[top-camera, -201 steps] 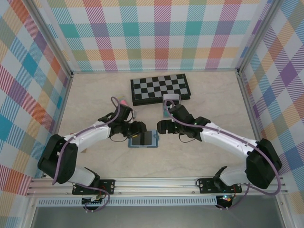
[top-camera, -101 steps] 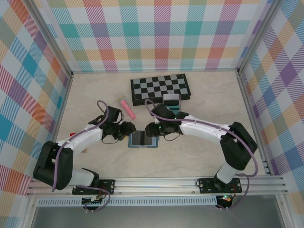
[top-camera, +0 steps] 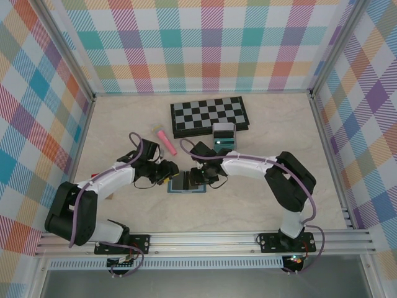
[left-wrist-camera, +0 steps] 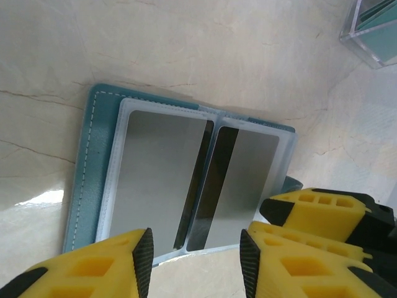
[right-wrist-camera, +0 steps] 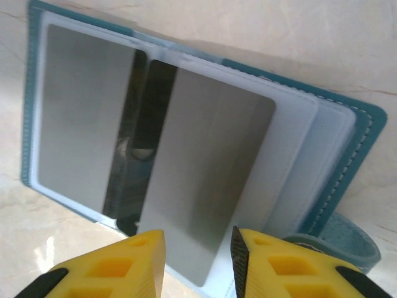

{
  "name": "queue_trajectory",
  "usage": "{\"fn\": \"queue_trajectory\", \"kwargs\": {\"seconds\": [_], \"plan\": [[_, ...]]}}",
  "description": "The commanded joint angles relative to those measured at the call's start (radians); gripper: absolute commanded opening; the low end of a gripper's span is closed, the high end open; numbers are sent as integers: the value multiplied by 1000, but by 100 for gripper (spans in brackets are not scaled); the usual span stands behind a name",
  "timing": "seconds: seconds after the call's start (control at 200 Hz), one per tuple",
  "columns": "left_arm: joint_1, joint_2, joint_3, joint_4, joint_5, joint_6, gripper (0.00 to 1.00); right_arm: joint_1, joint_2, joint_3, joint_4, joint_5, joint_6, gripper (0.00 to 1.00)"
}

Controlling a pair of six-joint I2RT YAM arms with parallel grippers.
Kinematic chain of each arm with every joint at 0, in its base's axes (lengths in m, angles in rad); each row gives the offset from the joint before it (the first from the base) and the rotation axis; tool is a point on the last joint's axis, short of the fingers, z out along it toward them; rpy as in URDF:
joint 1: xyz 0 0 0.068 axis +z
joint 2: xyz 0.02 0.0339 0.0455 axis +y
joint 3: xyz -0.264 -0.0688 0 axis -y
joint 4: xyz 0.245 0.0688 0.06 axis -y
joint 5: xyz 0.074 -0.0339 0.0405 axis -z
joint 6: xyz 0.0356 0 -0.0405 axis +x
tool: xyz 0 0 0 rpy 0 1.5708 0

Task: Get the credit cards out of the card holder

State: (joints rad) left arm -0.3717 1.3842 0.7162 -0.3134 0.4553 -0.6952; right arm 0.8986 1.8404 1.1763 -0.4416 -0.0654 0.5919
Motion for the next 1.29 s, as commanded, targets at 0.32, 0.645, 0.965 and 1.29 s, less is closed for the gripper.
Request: {"fn": "queue_trajectory", "kwargs": {"seconds": [0.32, 0.645, 0.965, 1.29], "plan": [[-57, 96, 44, 70, 66, 3, 32, -3, 71, 33, -56, 47, 17, 30], [-73, 181, 44, 120, 76, 19, 30, -19, 99, 9, -45, 28, 27, 29], [-76, 190, 27, 189, 119, 19, 24, -38, 93, -10, -41, 23, 24, 29], [-76, 224, 34, 167, 103, 39, 25, -43, 92, -14, -35, 16, 22, 29]]}}
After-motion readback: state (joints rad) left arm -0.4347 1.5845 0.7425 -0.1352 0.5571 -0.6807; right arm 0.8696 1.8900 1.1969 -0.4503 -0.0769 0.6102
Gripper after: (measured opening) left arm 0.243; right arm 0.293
